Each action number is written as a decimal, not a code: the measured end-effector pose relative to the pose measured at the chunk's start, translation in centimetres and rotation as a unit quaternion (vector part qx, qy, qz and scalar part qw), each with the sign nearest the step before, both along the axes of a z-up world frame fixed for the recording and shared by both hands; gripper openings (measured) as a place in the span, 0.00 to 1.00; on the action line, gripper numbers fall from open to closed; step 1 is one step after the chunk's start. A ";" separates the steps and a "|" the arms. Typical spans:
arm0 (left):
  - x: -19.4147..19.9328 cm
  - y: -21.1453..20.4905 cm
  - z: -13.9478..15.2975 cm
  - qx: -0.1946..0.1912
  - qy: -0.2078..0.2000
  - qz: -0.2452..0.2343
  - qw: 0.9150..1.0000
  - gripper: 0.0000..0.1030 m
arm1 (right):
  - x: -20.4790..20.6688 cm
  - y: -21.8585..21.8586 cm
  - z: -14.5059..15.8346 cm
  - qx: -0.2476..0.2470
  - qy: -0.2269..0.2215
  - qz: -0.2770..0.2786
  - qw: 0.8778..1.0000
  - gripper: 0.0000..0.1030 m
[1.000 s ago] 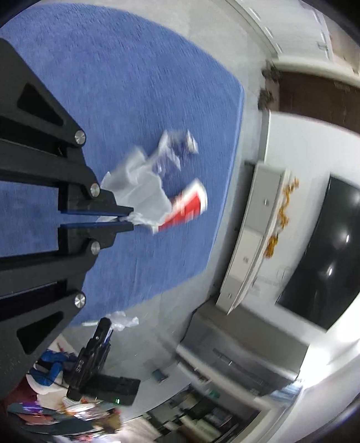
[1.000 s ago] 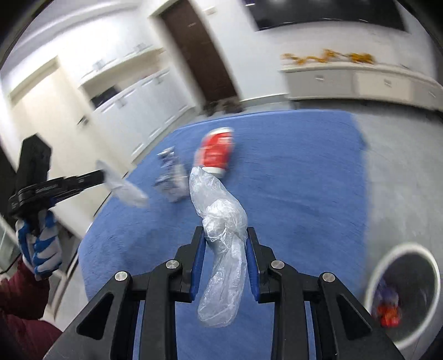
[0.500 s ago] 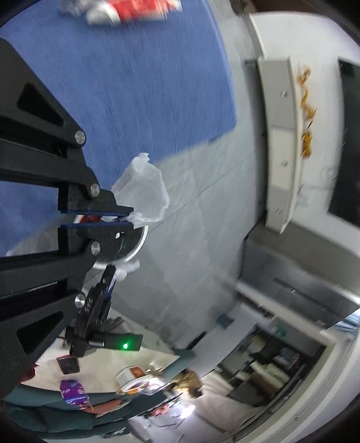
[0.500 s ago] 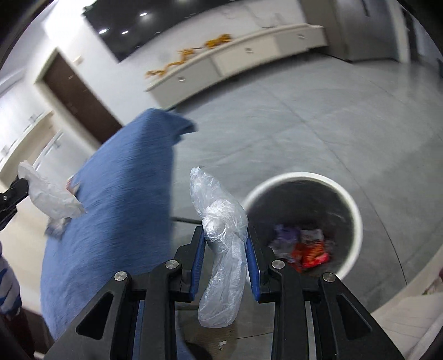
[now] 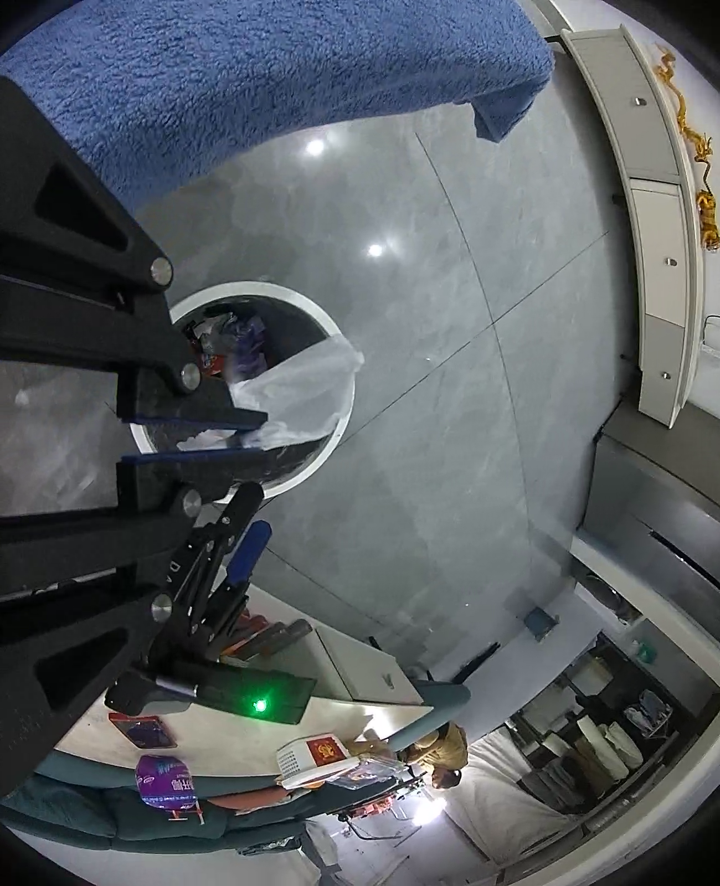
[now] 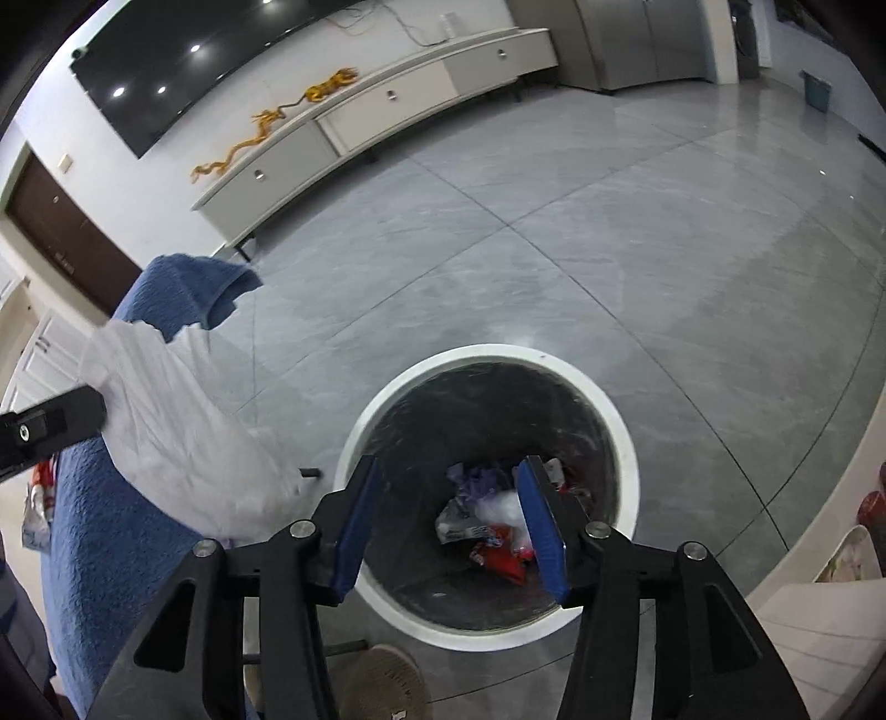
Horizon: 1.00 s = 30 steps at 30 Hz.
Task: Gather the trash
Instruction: 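Carry the white plastic bags over the bin and open both tools to drop them, then grasp the blue milk carton with the left tool while the right grasps the red cup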
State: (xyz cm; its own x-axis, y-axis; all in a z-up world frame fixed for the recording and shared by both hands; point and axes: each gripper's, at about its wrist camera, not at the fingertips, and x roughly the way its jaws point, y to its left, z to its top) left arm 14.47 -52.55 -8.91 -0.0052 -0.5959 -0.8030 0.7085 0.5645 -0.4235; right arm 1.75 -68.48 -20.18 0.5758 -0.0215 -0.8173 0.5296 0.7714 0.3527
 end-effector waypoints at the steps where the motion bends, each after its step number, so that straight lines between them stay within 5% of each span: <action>1: -0.2 0.1 0.1 -0.001 -0.002 -0.002 1.000 0.08 | -0.2 -0.1 0.1 0.000 -0.001 -0.003 1.000 0.52; 2: -0.4 0.4 0.2 -0.002 -0.005 -0.002 1.000 0.17 | -0.3 -0.1 0.0 -0.001 -0.002 -0.004 1.000 0.53; 3: -0.4 0.5 0.3 -0.002 -0.009 -0.001 1.000 0.39 | -0.4 -0.1 0.1 -0.002 -0.003 -0.005 1.000 0.54; 5: -0.6 1.3 0.9 -0.013 -0.016 0.012 1.000 0.60 | -0.7 0.1 0.4 -0.004 -0.004 -0.009 1.000 0.54; 9: -0.9 2.3 1.9 -0.028 -0.020 0.020 0.999 0.60 | -1.3 0.6 1.5 -0.010 -0.013 -0.011 1.000 0.54; 17: -2.5 8.3 7.5 -0.085 -0.102 0.071 0.989 0.60 | -2.3 3.6 6.8 -0.044 -0.048 0.017 0.998 0.54; 24: -4.0 16.5 10.1 -0.045 -0.160 0.100 0.981 0.60 | -2.1 8.6 12.5 -0.071 -0.101 0.071 0.990 0.55; 30: -4.1 25.8 12.0 -0.021 -0.202 0.180 0.963 0.61 | -0.9 13.9 16.5 -0.083 -0.139 0.124 0.979 0.59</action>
State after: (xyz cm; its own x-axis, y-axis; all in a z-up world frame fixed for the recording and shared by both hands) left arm 10.41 -26.75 3.07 0.5148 -0.5330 -0.6715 0.5826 0.7921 -0.1820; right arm 0.86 -54.60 -3.69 0.7795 0.0276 -0.6258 0.2209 0.9227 0.3158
